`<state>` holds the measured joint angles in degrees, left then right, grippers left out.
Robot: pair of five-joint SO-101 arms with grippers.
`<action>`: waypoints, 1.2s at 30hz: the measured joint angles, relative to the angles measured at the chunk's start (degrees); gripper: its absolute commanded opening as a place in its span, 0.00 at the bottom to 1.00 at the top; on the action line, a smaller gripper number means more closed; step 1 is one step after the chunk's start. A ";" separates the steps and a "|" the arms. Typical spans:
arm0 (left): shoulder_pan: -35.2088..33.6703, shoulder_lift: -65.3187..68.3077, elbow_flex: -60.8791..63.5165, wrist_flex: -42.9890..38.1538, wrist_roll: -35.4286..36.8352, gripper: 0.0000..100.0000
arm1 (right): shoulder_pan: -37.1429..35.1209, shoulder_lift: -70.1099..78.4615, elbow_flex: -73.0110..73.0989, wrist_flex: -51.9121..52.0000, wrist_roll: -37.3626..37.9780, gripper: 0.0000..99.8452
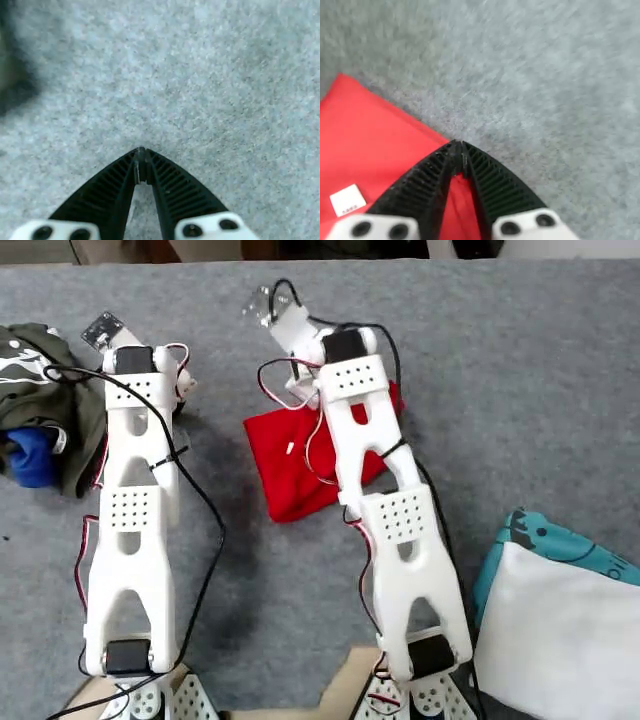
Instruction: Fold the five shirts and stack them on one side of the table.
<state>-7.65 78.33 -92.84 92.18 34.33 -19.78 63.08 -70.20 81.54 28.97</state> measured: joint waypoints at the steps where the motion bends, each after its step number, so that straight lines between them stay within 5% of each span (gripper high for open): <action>1: -0.09 0.00 0.00 0.00 0.00 0.02 | 0.00 0.44 -0.09 0.53 0.26 0.01; 18: -0.09 0.00 0.00 0.00 0.09 0.02 | 5.27 0.62 -8.44 19.52 1.85 0.01; 36: -0.09 0.26 0.00 -0.70 0.09 0.02 | 16.09 -25.14 36.75 19.52 3.78 0.01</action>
<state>-7.74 78.59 -92.84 91.47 34.42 -3.69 37.93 -33.45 101.05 32.75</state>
